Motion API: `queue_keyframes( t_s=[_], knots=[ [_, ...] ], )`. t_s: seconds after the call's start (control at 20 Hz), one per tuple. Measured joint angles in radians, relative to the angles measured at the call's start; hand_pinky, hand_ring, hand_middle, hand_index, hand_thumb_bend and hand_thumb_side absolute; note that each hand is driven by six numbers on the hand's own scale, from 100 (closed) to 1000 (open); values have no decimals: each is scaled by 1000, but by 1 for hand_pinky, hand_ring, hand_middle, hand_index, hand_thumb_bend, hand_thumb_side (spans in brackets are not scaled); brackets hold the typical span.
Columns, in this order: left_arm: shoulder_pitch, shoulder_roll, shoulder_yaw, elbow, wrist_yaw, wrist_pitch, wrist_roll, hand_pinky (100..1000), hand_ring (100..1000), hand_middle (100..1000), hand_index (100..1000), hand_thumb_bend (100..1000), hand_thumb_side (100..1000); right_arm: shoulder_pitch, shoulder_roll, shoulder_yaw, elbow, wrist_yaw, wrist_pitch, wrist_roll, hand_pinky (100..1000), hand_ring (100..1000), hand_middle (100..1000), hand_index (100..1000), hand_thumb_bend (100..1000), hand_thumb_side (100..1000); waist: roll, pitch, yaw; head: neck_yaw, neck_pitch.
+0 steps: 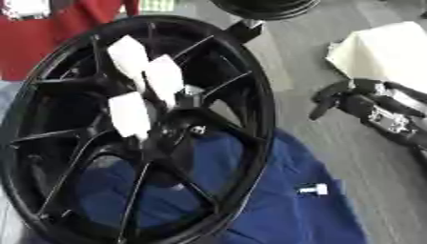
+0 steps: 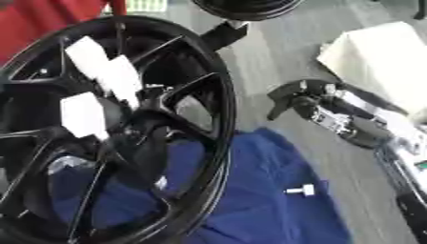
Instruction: Pull the pin out of the wheel hub.
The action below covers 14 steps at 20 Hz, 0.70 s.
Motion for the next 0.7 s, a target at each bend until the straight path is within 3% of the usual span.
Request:
queue_keyframes(
  t_s=[0.45, 0.65, 0.7],
  knots=[
    [0, 1, 17, -7, 5, 3, 0, 912, 870, 797, 857, 115, 182, 8, 0, -1, 0, -12, 1, 0, 1000, 719, 613, 806, 100, 658, -2, -10, 9, -7, 11],
    [8, 4, 11, -18, -7, 1, 0, 929, 887, 823, 893, 251, 226, 8, 0, -1, 0, -12, 1, 0, 1000, 719, 613, 806, 100, 663, -2, -10, 9, -8, 11],
    [11, 5, 6, -23, -14, -2, 0, 939, 895, 833, 899, 345, 242, 8, 0, -1, 0, -12, 1, 0, 1000, 719, 614, 807, 100, 664, -2, -10, 9, -10, 11]
  ],
)
